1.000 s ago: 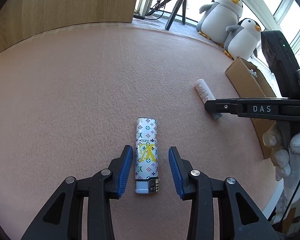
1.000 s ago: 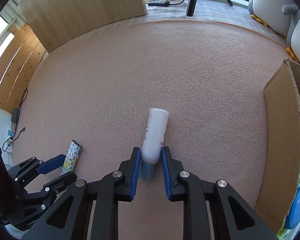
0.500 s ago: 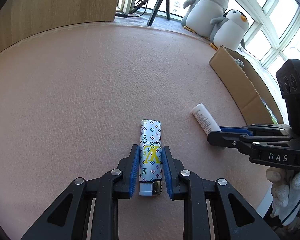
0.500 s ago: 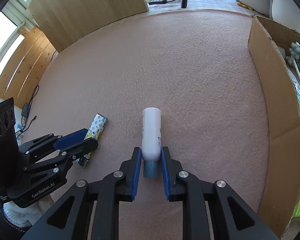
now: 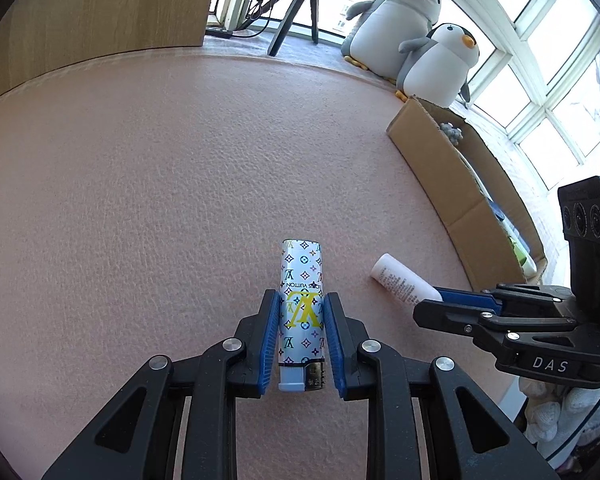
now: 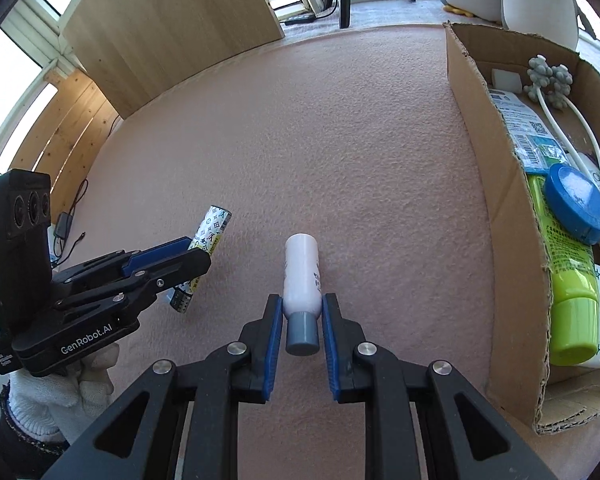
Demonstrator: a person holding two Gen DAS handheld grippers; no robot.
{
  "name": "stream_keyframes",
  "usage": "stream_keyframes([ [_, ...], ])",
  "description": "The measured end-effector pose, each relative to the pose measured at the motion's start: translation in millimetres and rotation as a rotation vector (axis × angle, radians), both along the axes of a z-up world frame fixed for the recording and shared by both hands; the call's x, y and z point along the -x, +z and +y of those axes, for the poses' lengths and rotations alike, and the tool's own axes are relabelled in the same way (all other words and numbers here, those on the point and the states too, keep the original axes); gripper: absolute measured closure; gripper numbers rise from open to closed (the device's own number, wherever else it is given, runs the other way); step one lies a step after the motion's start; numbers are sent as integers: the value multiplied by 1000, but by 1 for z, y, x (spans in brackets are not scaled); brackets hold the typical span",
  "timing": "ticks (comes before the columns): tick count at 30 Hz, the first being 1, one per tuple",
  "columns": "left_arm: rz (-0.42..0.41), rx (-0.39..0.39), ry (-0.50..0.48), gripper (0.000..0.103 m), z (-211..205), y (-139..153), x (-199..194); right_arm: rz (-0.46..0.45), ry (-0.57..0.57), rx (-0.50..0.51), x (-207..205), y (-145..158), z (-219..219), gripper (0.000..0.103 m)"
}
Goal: Organize objects
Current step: 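Carry the tube with left gripper into the box while right gripper carries the bottle there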
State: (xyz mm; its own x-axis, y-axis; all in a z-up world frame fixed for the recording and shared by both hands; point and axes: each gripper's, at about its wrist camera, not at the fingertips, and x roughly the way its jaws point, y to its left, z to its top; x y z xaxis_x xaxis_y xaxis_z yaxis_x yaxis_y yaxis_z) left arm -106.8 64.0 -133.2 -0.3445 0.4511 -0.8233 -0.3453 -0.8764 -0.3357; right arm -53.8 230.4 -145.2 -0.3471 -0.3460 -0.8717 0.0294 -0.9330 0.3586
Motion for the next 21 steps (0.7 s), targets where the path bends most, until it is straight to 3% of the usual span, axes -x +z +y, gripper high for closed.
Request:
stream_keyframes([
  [4,-7,4,3,79,3,-4,-1,-27,20,-58,3,-9,-4,84],
  [13,-7,15,9,79,3,-5,-1,29,62,-143,23,-8,-15,84],
  [21,40,0,-4,79,13,18,6,87,14,-39,7,22,8,85],
])
